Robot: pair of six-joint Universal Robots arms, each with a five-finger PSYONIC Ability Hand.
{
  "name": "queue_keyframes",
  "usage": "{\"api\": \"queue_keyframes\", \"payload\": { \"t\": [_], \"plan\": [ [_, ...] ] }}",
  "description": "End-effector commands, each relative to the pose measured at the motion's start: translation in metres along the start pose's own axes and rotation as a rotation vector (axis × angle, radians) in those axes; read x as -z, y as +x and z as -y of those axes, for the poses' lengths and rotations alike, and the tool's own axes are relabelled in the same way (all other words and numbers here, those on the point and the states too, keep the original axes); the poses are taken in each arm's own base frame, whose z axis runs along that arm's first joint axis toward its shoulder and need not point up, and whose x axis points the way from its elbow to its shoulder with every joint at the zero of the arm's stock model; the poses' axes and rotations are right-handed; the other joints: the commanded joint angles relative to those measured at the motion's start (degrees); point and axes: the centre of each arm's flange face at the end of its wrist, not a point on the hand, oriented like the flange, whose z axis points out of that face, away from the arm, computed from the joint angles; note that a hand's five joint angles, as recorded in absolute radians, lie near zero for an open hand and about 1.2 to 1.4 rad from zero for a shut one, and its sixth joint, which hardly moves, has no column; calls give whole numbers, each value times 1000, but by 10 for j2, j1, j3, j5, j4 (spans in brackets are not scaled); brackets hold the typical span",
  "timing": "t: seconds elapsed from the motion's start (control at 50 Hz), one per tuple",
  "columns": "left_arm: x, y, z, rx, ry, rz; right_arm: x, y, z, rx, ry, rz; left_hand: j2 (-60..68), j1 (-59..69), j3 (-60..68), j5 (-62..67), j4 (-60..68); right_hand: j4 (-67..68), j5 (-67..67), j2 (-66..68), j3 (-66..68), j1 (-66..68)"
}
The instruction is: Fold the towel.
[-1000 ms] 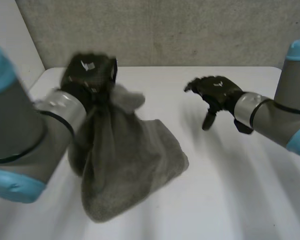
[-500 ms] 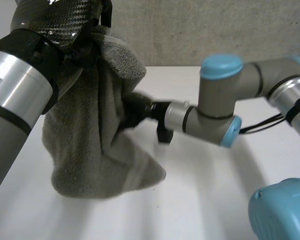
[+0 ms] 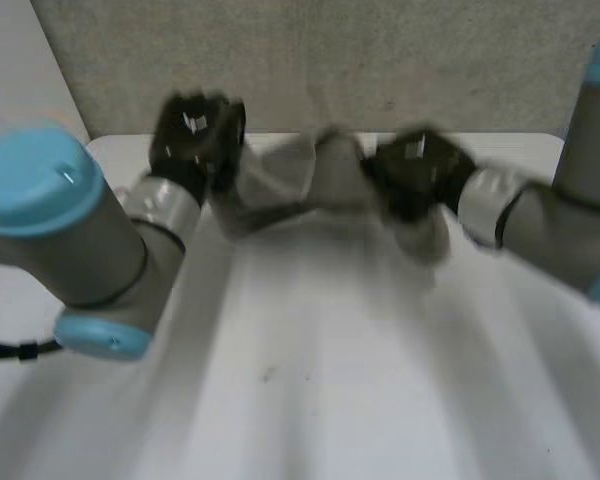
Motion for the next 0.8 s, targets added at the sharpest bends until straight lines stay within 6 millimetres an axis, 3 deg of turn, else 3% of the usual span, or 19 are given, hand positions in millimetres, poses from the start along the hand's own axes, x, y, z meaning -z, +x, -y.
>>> {"api": "queue_keyframes", "payload": {
  "t": [0.02,0.14,0.18,0.2,0.22,0.24,0.26,0.28,0.36,0.4,0.56,0.8],
  "plan": [
    [35,17,-74,-19,-249,-67,29,-57,-88,104,-364,118,55,90,54,81,52,35,49,54,36,53],
    [54,19,-88,-24,-318,-84,35,-71,-98,73,-356,176,-14,20,-15,12,-17,13,28,33,14,32],
    [63,19,-83,-25,-321,-88,32,-70,-96,38,-317,159,-107,-73,-108,-82,-111,-403,-389,-384,-402,-385],
    [63,19,-83,-25,-321,-88,32,-70,-96,38,-317,159,-108,-74,-109,-82,-111,-406,-391,-386,-404,-387],
    [68,18,-78,-25,-318,-89,31,-66,-93,13,-297,134,-191,-157,-192,-166,-195,-519,-505,-499,-518,-501],
    [72,16,-73,-24,-312,-87,31,-61,-86,-12,-267,109,-295,-261,-296,-270,-299,-558,-544,-539,-557,-540],
    [72,16,-73,-24,-312,-87,31,-61,-86,-13,-267,108,-296,-262,-297,-271,-300,-559,-544,-539,-557,-540],
    [76,14,-68,-25,-306,-86,32,-56,-76,-36,-229,86,-381,-347,-382,-356,-385,-590,-576,-571,-589,-572],
    [81,12,-60,-25,-297,-82,35,-38,-60,-100,-171,19,-429,-395,-430,-404,-433,-609,-595,-590,-608,-591],
    [87,9,-52,-23,-285,-81,38,-15,-54,-169,-145,-51,-453,-418,-454,-427,-456,-607,-593,-588,-606,-589],
    [93,5,-43,-20,-264,-69,38,13,-43,-186,-109,-110,-466,-432,-467,-441,-470,-601,-586,-581,-600,-582],
    [112,9,-62,-24,-339,-94,16,15,-74,-123,-336,6,-466,-432,-467,-441,-470,-581,-566,-561,-579,-562]
  ]
}}
